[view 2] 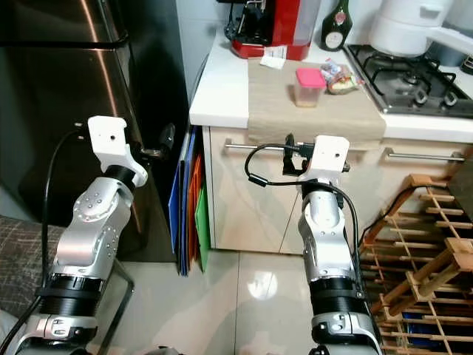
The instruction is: Restocking fridge
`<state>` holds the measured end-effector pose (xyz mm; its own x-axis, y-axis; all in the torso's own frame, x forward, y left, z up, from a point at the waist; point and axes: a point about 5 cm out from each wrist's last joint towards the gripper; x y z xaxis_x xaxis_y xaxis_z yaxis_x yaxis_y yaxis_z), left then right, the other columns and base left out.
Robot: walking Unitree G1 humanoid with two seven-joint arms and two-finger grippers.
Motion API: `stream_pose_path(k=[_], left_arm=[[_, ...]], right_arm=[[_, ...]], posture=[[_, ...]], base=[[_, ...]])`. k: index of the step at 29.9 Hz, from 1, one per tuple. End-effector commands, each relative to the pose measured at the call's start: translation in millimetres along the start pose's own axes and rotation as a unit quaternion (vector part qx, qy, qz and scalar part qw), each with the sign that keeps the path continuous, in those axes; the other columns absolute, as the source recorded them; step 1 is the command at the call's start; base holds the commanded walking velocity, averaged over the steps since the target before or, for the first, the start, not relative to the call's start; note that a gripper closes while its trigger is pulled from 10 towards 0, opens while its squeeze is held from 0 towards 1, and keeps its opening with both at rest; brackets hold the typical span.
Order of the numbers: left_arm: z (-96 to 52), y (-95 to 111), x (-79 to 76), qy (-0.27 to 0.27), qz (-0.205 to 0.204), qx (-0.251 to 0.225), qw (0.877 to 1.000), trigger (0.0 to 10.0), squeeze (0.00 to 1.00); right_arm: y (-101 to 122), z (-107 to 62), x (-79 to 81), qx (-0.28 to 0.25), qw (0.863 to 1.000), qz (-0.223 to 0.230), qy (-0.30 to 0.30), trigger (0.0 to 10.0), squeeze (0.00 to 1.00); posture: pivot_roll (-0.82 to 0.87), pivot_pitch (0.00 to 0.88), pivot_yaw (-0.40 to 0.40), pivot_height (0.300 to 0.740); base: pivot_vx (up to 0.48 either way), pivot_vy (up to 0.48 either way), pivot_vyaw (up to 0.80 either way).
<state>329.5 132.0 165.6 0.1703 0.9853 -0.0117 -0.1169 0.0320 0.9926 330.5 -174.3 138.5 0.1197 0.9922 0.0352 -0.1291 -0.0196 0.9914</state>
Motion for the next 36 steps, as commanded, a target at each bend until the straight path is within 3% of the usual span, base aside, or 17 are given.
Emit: stream_pose_path(k=[1, 4, 9, 14, 24, 32, 36], left_arm=[[-0.9, -9.3, 9.7, 0.025, -0.026, 0.027, 0.999, 10.0, 0.00], [-1.9, -9.7, 9.6, 0.036, -0.042, 0.029, 0.998, 10.0, 0.00], [-1.5, -2.8, -0.9, 0.017, 0.001, 0.004, 1.000, 10.0, 0.00], [0.9, 4.9, -2.5, 0.008, 0.029, -0.014, 0.999, 10.0, 0.00], [4.6, 7.9, -8.5, 0.000, 0.043, -0.022, 0.999, 10.0, 0.00], [4.6, 17.8, -12.8, -0.013, 0.048, -0.046, 0.998, 10.0, 0.00], [7.3, 24.8, -24.7, -0.033, 0.039, -0.070, 0.996, 10.0, 0.00]], right_arm=[[-3.8, -3.7, -10.7, 0.021, 0.999, -0.042, -0.019, 10.0, 0.00], [-5.1, -7.6, -20.0, 0.032, 0.998, -0.052, -0.031, 10.0, 0.00], [-2.5, -3.4, -23.8, 0.028, 0.998, -0.057, -0.020, 10.0, 0.00], [-1.8, 0.4, -20.6, 0.034, 0.998, -0.044, -0.023, 10.0, 0.00], [1.1, 3.2, -12.8, 0.031, 0.999, -0.043, -0.012, 10.0, 0.00], [15.5, 7.1, -3.3, -0.007, 0.999, -0.032, 0.007, 10.0, 0.00], [35.5, 10.4, -4.7, -0.061, 0.997, -0.041, 0.005, 10.0, 0.00]], posture=[[0.00, 0.000, 0.057, 0.740], [0.01, 0.000, 0.040, 0.740], [0.02, 0.000, 0.003, 0.740], [0.02, 0.000, -0.008, 0.740], [0.02, 0.000, -0.012, 0.740], [0.03, 0.000, -0.032, 0.740], [0.02, 0.000, -0.050, 0.740]], base=[[0.000, 0.000, 0.00], [0.000, 0.000, 0.00], [0.384, 0.000, 0.00], [0.480, 0.000, 0.00], [0.480, 0.000, 0.00], [0.480, 0.000, 0.00], [0.480, 0.000, 0.00]])
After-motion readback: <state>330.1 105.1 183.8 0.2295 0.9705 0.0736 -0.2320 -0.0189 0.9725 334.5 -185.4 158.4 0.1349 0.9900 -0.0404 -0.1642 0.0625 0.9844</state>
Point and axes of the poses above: a point about 5 cm out from each wrist's last joint towards the gripper, its own z axis pointing out of the wrist towards the gripper, its own y axis along the axis of the wrist's last joint, x = y × z, and after that the axes turned 4 degrees about z, right-handed
